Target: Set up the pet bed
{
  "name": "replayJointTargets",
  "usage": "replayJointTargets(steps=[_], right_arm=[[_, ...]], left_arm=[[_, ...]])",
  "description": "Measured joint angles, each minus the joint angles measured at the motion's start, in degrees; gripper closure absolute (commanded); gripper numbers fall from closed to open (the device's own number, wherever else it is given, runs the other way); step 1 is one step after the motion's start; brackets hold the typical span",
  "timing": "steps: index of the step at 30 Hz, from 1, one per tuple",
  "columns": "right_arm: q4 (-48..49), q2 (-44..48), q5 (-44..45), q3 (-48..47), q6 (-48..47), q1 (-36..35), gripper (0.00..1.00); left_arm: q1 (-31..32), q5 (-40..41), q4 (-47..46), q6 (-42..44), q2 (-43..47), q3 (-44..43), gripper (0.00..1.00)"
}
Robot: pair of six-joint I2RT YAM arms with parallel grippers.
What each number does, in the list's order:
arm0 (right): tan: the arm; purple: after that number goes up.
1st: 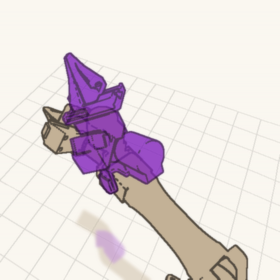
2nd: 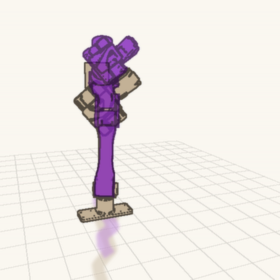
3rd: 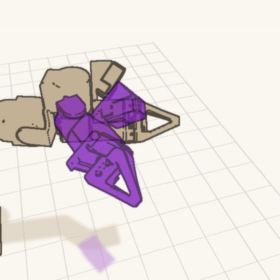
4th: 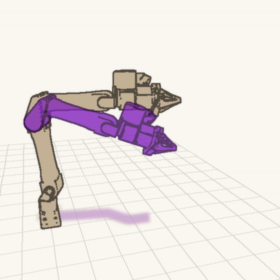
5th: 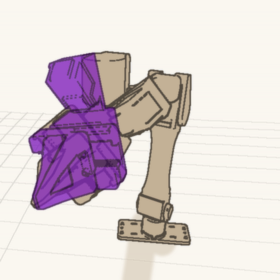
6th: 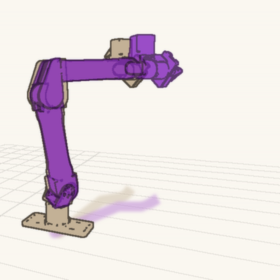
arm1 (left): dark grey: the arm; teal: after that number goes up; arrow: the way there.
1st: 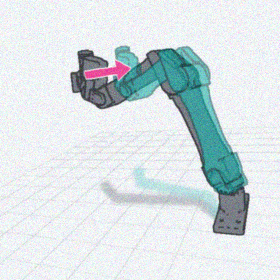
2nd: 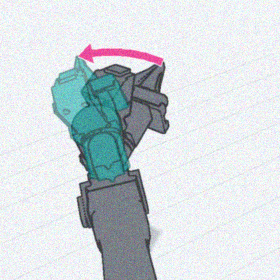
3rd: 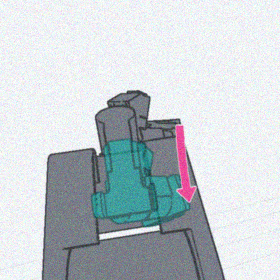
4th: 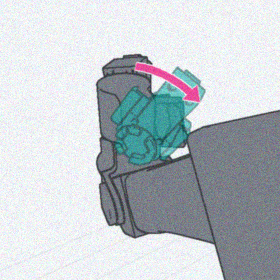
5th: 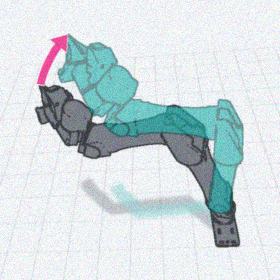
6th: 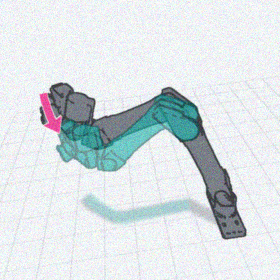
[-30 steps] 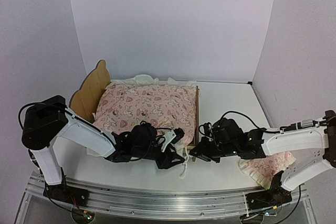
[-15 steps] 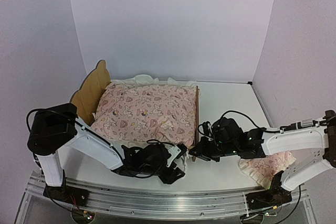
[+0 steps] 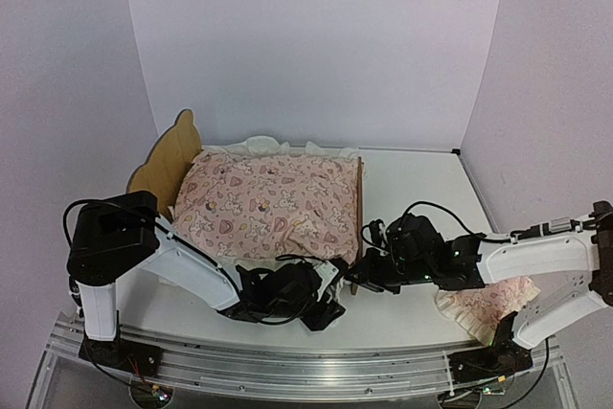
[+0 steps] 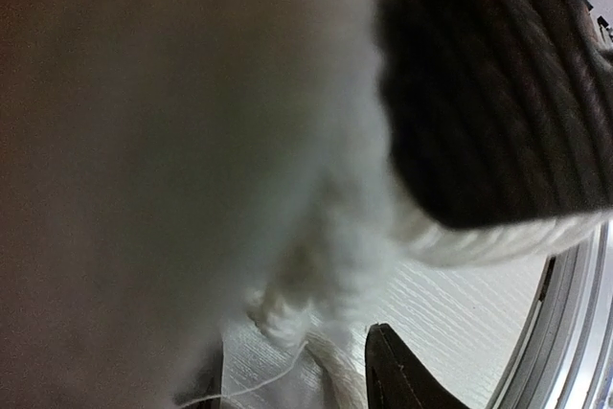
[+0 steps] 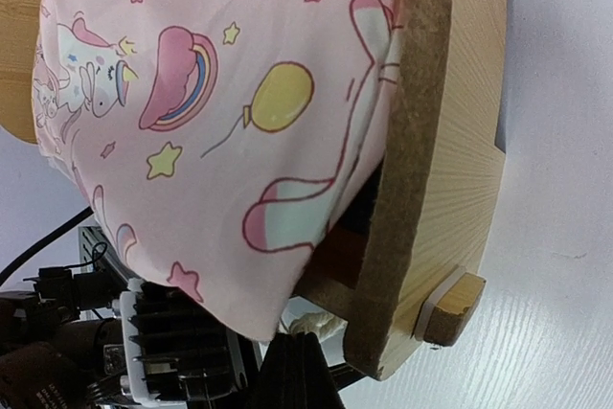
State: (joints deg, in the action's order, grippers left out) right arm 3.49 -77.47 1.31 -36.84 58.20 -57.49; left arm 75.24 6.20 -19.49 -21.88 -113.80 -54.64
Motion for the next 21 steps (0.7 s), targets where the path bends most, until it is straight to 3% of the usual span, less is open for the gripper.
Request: replayJointTargets(steps=[15, 18, 21], right_arm=[[0.18, -1.84, -0.32, -0.76, -2.19, 0.11, 1.00], [0.20, -1.84, -0.31, -0.76, -2.65, 0.11, 1.00], [0.20, -1.81, -0.27, -0.76, -2.93, 0.11, 1.00]], left_arm=[[3.39, 5.67, 6.79, -2.07, 0.17, -2.38, 0.51], [4.02, 7.18, 7.70, -2.54, 0.07, -2.75, 0.57], [4.35, 8.35, 8.36, -3.17, -0.04, -2.97, 0.72]])
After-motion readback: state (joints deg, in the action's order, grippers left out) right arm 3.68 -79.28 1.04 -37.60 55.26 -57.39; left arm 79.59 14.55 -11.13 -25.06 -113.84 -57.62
